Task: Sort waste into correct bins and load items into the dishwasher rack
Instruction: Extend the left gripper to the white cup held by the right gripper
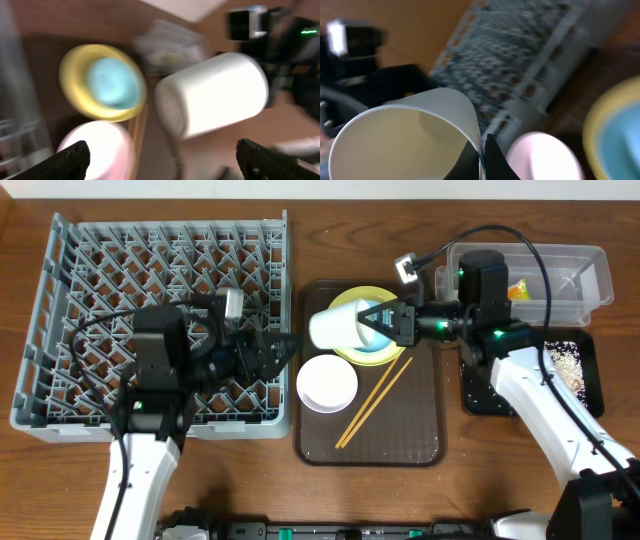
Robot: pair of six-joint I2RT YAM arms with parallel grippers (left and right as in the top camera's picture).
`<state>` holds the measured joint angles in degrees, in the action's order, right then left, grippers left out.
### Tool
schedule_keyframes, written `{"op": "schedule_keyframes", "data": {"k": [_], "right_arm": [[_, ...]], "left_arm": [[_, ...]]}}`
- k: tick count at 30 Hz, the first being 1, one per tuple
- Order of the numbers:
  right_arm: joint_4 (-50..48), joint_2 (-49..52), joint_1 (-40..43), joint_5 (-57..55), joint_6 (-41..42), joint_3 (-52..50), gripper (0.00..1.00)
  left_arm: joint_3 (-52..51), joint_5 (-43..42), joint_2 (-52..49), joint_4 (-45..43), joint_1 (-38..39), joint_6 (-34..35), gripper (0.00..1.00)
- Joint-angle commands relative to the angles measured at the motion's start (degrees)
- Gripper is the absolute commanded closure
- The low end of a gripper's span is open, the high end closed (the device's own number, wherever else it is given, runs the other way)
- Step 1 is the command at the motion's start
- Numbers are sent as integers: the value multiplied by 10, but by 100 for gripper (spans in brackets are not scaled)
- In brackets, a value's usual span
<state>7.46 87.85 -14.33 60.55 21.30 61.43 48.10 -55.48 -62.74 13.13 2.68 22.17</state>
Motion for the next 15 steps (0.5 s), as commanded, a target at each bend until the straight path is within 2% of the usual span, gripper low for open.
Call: {"op": "schedule_keyframes", "data": {"k": [1, 5, 15], "right_arm": [[-39, 3, -17, 95, 45, 6, 99], [-79, 3, -23, 103, 67, 6, 99], [-105, 3, -35, 102, 81, 6, 99]], "left_arm": [[11, -155, -26, -43, -2, 85, 6], [11, -198, -56, -107, -2, 163, 7], [11, -200, -65, -179, 5, 289, 9]]}}
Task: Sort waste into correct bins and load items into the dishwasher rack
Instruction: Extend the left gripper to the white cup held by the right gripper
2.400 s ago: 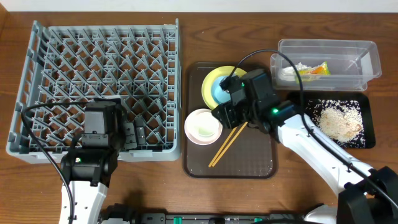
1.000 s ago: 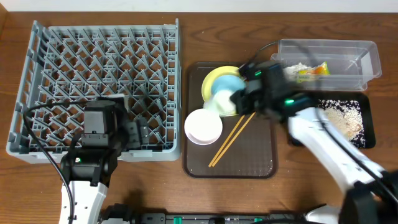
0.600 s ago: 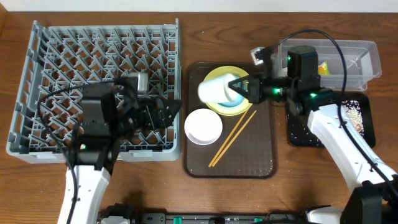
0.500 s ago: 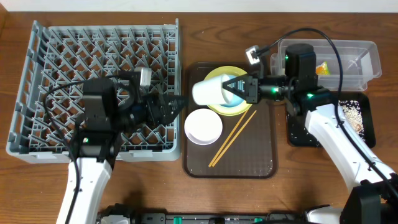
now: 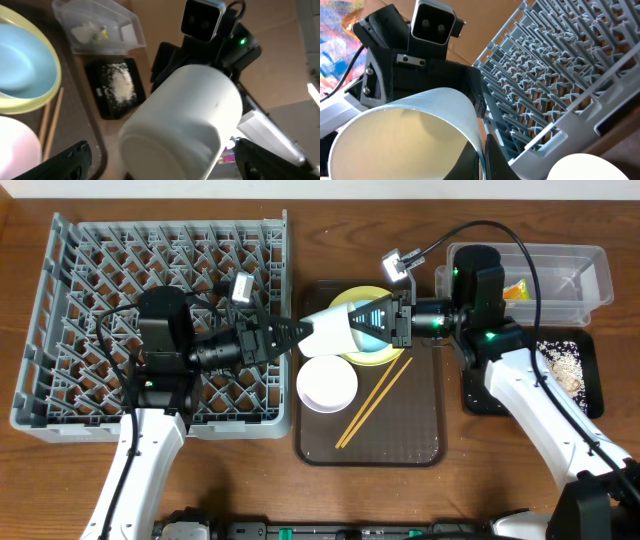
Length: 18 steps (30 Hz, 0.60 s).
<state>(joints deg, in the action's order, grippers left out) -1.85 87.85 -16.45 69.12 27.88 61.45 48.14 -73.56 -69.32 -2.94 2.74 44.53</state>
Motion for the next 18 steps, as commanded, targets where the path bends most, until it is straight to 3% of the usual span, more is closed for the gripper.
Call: {"op": "schedule_keyframes", "data": {"k": [1, 9, 18], "right_arm": [[-18, 3, -16, 15, 17, 6, 99], [-28, 3, -31, -14, 21, 6, 99], [-87, 3, -32, -17, 37, 6, 99]], "left_arm": [[11, -19, 1, -30, 6, 80, 11], [11, -19, 1, -129, 44, 195, 19], [11, -19, 1, -143, 73, 223, 20]]}}
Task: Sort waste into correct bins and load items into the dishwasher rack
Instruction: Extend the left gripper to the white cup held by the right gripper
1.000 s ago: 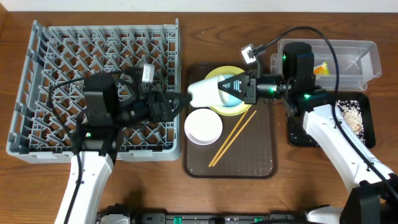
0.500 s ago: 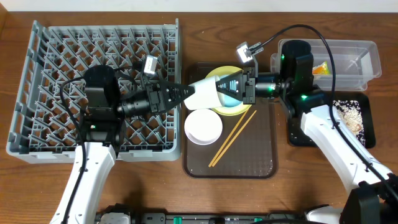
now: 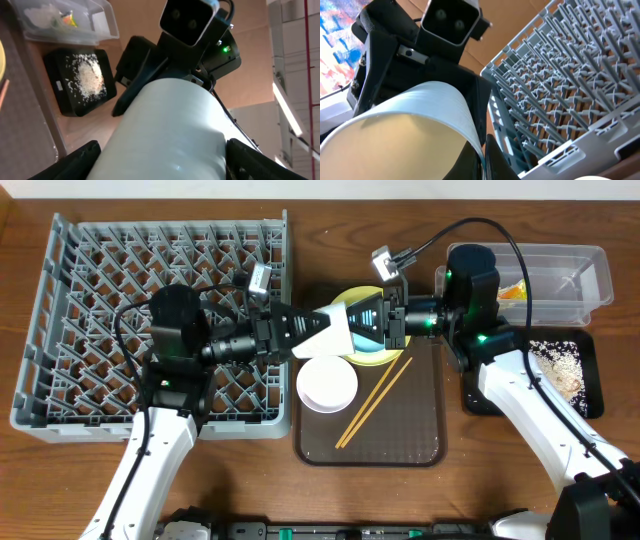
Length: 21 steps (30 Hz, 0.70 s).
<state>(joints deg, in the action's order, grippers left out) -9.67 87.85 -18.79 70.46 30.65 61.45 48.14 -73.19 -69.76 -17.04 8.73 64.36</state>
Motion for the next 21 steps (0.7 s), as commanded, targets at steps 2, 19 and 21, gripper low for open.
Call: {"op": "schedule_keyframes", "data": {"k": [2, 19, 21], "right_arm": [[-8, 3, -9, -37, 10, 6, 99], [-2, 3, -17, -55, 10, 6, 99], [-1, 3, -18, -55, 10, 6, 99]], "left_arm": [[11, -23, 5, -2, 13, 26, 20], [11, -21, 5, -24, 13, 27, 25], [10, -21, 5, -24, 14, 19, 26]]}}
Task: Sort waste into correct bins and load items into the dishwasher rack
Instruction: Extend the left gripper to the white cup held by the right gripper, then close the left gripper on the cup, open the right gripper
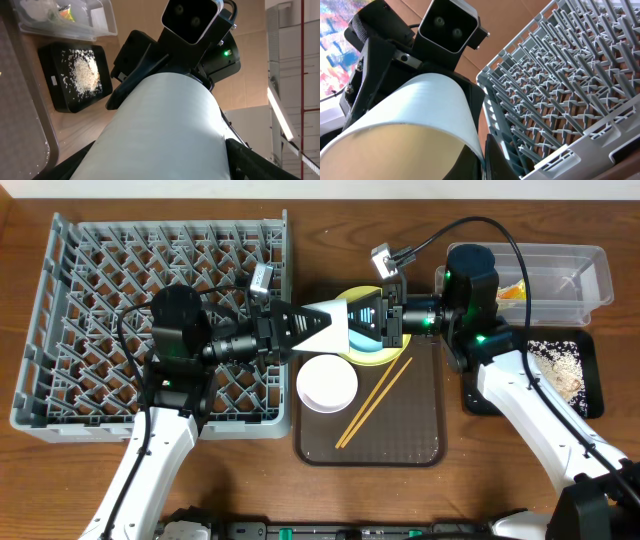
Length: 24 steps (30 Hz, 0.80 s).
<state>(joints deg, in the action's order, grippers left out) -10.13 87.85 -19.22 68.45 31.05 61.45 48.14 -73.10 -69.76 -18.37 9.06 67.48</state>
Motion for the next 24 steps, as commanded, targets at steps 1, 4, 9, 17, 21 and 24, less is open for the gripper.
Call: {"op": "schedule_keyframes", "data": {"k": [1, 4, 9, 17, 21, 24], "right_arm": [[5, 3, -14, -35, 6, 6, 99], [7, 3, -16, -35, 6, 6, 99], [7, 3, -20, -35, 6, 6, 99], [7, 3, -23, -35, 6, 6, 99], [7, 3, -26, -35, 6, 6, 99], [7, 3, -26, -35, 6, 6, 99]], "left_arm": [[11, -21, 5, -11, 10, -14, 26], [10, -21, 5, -11, 10, -14, 25], [11, -21, 5, -11, 10, -21, 21], [10, -21, 5, -11, 10, -21, 15], [11, -21, 5, -11, 10, -21, 15], [11, -21, 5, -11, 10, -21, 19]]}}
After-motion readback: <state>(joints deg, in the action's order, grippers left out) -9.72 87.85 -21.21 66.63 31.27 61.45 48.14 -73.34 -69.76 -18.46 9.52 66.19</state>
